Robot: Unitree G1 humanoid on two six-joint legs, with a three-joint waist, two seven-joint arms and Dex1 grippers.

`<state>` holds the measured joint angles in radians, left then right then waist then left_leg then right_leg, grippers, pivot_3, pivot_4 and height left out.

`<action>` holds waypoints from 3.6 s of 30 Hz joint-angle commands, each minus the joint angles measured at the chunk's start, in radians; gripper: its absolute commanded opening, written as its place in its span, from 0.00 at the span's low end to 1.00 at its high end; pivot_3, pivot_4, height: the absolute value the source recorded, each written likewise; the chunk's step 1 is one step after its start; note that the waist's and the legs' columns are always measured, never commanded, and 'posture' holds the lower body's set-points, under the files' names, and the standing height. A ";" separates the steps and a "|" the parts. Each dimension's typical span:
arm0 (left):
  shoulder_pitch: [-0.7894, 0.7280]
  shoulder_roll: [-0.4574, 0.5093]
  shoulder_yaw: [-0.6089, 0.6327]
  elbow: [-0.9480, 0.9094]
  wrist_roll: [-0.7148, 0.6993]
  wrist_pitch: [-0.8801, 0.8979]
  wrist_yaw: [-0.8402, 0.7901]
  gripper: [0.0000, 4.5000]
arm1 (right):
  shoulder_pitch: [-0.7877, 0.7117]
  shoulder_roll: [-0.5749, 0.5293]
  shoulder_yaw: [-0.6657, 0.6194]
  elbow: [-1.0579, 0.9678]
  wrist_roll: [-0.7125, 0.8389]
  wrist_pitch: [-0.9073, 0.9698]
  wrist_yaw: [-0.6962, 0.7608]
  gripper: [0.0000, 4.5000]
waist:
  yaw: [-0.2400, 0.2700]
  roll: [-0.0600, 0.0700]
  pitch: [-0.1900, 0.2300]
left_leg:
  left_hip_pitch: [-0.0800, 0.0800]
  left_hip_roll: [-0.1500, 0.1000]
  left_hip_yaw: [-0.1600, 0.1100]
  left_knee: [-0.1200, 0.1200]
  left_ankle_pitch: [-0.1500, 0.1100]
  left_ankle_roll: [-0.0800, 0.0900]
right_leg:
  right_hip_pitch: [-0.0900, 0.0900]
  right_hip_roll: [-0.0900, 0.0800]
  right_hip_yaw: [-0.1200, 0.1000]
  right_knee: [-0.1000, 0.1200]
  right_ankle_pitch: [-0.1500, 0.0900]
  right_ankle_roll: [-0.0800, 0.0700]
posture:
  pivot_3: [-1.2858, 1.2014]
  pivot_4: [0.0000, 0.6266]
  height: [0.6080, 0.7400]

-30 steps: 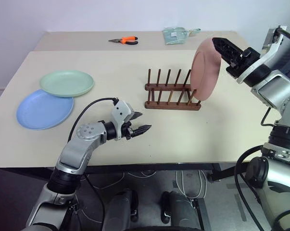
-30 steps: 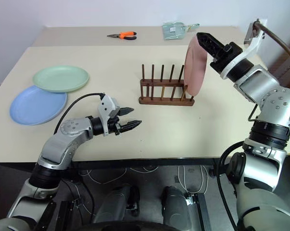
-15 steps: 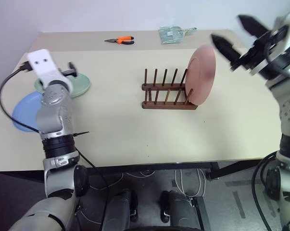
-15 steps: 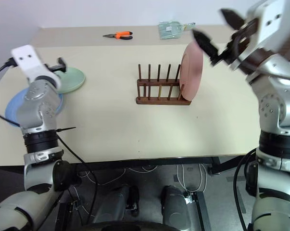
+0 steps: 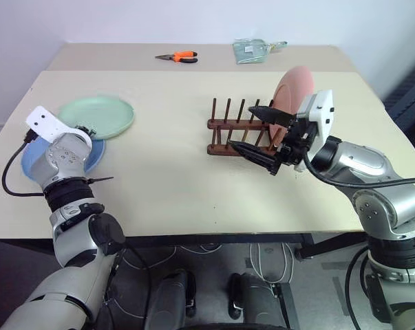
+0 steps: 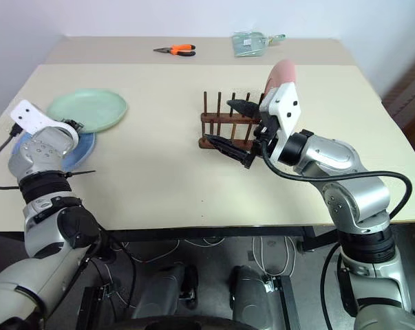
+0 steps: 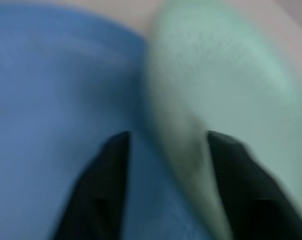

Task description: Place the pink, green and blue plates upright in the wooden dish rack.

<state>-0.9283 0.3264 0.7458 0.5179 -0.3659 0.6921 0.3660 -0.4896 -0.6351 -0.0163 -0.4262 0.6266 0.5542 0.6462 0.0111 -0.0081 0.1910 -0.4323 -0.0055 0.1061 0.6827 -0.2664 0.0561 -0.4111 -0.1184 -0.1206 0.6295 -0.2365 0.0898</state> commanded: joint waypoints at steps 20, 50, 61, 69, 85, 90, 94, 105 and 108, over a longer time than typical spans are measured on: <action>0.109 -0.236 -0.395 -0.933 -0.258 0.350 -0.120 0.01 | -0.256 0.055 0.388 0.248 -0.664 -0.413 0.026 1.00 | -0.004 -0.002 0.001 | 0.000 0.000 0.000 0.000 0.001 -0.002 | 0.000 0.001 0.001 0.000 0.000 0.000 | 0.52 0.24 1.00; 0.327 0.087 -0.523 -0.655 0.060 -0.090 -0.348 0.77 | -0.248 0.399 -0.277 0.003 -0.027 0.294 -0.311 0.00 | -0.011 -0.001 0.000 | 0.004 0.000 -0.001 -0.005 0.000 -0.006 | 0.002 0.003 0.001 0.000 0.000 -0.001 | 0.52 0.24 1.00; 0.480 0.042 -0.641 -0.725 0.072 -0.133 -0.518 0.77 | -0.273 0.457 -0.377 0.061 0.166 0.477 -0.560 0.00 | -0.026 0.000 0.000 | 0.002 0.000 0.004 -0.007 0.002 -0.005 | -0.004 0.001 0.005 0.002 0.000 -0.001 | 0.52 0.24 1.00; 0.496 0.026 -0.622 -0.745 0.072 -0.115 -0.519 0.83 | -0.312 0.407 -0.294 0.186 0.093 0.410 -0.537 0.19 | -0.025 0.000 0.000 | 0.002 0.000 0.005 -0.008 0.002 -0.004 | -0.004 0.001 0.005 0.002 0.000 -0.001 | 0.52 0.24 1.00; 0.347 -0.043 -0.203 -0.700 0.263 0.012 0.108 1.00 | -0.321 0.106 0.025 0.124 -0.397 -0.269 -0.224 0.81 | -0.030 -0.001 0.001 | 0.001 0.001 0.005 -0.006 0.002 -0.003 | -0.006 0.001 0.006 0.001 0.000 -0.001 | 0.52 0.24 1.00; 0.296 -0.121 -0.037 -0.774 0.244 0.172 0.256 1.00 | -0.251 0.122 0.107 0.068 -0.366 -0.267 -0.099 1.00 | -0.014 -0.003 0.000 | 0.001 0.001 0.004 -0.007 0.002 -0.003 | -0.005 0.000 0.005 0.001 0.000 -0.001 | 0.52 0.24 1.00; 0.254 -0.199 0.112 -0.761 0.146 0.294 0.272 1.00 | -0.201 0.140 0.150 0.040 -0.365 -0.261 -0.049 1.00 | 0.003 -0.005 0.000 | 0.001 0.001 0.001 -0.003 0.001 -0.003 | -0.001 0.000 0.003 0.000 0.000 -0.001 | 0.52 0.24 1.00; 0.197 -0.193 0.232 -0.664 0.000 0.352 0.228 0.03 | -0.138 0.149 0.187 0.052 -0.439 -0.296 -0.016 1.00 | -0.001 -0.005 0.000 | 0.001 0.000 0.000 -0.003 0.001 -0.003 | -0.001 0.001 0.002 0.001 0.000 -0.001 | 0.52 0.24 1.00; 0.192 -0.180 0.114 -0.688 -0.042 0.326 0.113 0.01 | -0.143 0.143 0.192 0.065 -0.447 -0.282 0.000 1.00 | 0.002 -0.005 0.000 | 0.001 0.000 0.000 -0.003 0.000 -0.006 | -0.001 0.001 0.002 0.001 0.000 -0.001 | 0.52 0.24 1.00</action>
<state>-0.7186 0.1412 0.9474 -0.1339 -0.3701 1.0334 0.5412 -0.6236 -0.4908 0.1862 -0.3474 0.1822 0.2791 0.6375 0.0131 -0.0136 0.1912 -0.4310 -0.0056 0.1065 0.6799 -0.2666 0.0499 -0.4117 -0.1176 -0.1193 0.6301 -0.2366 0.0892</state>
